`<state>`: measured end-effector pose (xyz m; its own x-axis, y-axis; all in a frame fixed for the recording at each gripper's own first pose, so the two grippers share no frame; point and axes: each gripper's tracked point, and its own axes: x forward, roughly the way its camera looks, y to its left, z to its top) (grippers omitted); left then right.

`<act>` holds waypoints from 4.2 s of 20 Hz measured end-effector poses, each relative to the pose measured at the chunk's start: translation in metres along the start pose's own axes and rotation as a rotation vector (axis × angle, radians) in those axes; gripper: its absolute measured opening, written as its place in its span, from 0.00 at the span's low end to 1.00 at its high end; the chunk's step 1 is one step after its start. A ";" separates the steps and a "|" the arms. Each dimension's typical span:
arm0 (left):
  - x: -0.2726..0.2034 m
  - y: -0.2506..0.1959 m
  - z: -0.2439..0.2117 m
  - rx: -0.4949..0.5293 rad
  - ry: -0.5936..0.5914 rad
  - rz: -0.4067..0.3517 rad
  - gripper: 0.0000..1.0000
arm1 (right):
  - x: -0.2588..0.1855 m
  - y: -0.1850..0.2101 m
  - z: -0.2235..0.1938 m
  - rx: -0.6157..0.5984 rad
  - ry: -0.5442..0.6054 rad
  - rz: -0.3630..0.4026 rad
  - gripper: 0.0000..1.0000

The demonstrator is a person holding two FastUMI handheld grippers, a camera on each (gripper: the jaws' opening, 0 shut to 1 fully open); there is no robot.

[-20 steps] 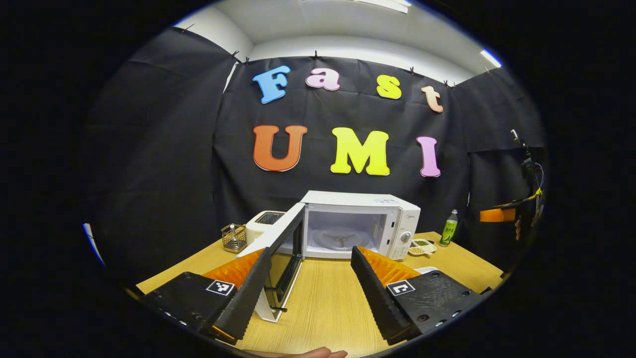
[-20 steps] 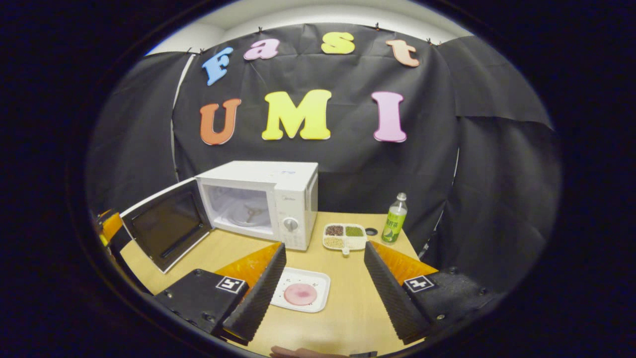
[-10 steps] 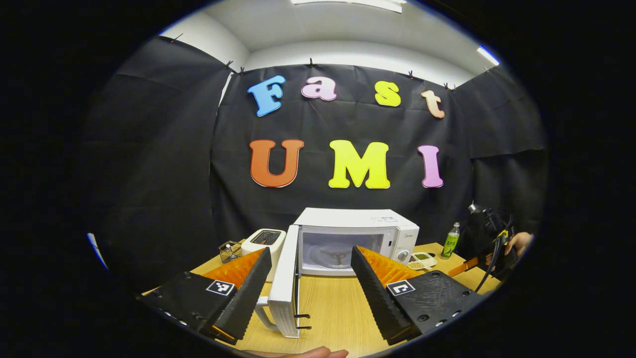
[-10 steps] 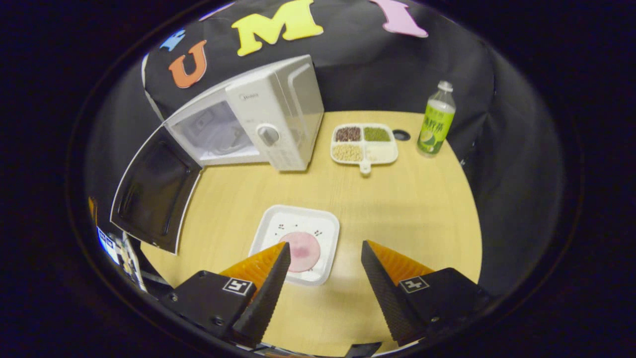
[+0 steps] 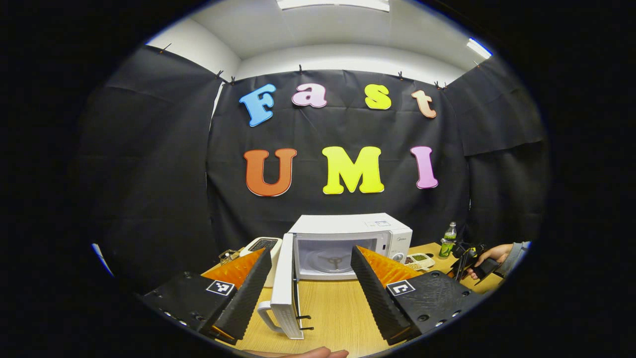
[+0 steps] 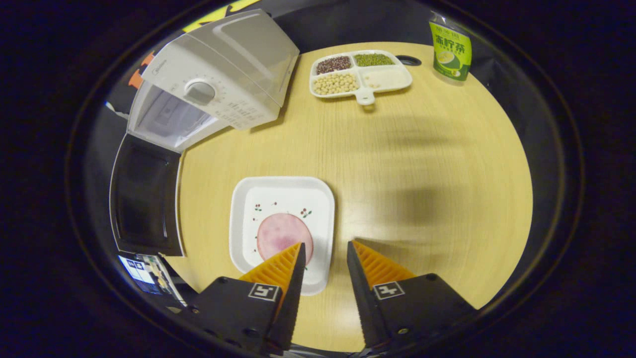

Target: Open the microwave oven with the left hand, put the food in, and close the microwave oven.

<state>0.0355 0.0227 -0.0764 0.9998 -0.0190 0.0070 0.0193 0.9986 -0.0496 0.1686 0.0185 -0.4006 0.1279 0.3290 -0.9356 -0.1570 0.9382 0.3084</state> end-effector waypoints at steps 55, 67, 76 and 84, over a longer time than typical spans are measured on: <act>-0.028 0.125 -0.062 -0.008 0.080 0.050 0.94 | 0.090 0.311 0.193 0.857 -0.729 0.419 0.07; -0.024 0.143 -0.075 0.008 0.096 0.085 0.94 | 0.082 0.279 0.227 0.600 -1.072 0.236 0.12; -0.026 0.152 -0.093 0.023 0.126 0.123 0.94 | 0.014 0.279 0.199 0.003 -1.232 -0.043 1.00; -0.006 0.163 -0.106 0.005 0.107 0.114 0.95 | -0.085 0.274 0.131 -0.321 -1.272 -0.105 1.00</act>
<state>0.0334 0.1803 -0.1903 0.9904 0.0892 -0.1052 -0.0938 0.9948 -0.0389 0.2433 0.2619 -0.2137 0.9526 0.2924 -0.0841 -0.2913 0.9563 0.0255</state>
